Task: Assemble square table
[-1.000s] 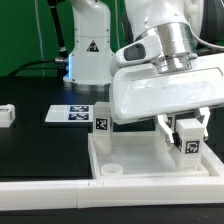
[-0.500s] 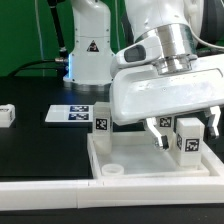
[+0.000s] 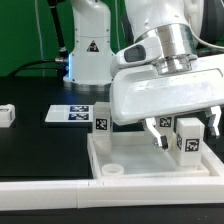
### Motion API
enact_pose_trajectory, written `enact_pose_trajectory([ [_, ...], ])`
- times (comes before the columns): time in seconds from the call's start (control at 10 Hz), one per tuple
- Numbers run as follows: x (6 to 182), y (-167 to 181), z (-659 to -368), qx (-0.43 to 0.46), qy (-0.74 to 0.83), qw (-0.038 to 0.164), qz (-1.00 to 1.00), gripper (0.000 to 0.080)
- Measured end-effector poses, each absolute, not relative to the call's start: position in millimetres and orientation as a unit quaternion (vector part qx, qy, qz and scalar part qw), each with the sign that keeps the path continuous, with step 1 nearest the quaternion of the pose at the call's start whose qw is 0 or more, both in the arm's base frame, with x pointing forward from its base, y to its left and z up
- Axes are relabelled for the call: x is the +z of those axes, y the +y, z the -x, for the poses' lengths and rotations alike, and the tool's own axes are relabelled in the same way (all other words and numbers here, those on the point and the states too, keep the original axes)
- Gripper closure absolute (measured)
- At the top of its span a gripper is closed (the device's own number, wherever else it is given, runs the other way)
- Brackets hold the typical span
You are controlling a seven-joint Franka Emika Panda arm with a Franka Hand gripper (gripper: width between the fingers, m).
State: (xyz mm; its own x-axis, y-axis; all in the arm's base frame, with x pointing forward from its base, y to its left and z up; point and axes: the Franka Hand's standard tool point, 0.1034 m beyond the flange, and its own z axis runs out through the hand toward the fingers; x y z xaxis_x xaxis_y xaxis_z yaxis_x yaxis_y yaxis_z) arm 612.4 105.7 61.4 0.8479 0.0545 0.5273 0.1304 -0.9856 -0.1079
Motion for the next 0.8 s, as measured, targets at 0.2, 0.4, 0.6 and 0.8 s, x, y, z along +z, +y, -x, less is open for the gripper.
enact_pose_trajectory([
  [0.2, 107.7, 116, -624, -0.215, -0.009, 0.094, 0.972, 0.0151],
  [0.4, 105.8, 115, -620, -0.201, -0.012, 0.085, 0.976, 0.0151],
  [0.6, 98.0, 115, -615, -0.129, -0.018, 0.100, 0.986, 0.0151],
  [0.8, 91.3, 116, -614, -0.066, -0.019, 0.116, 0.991, 0.0151],
])
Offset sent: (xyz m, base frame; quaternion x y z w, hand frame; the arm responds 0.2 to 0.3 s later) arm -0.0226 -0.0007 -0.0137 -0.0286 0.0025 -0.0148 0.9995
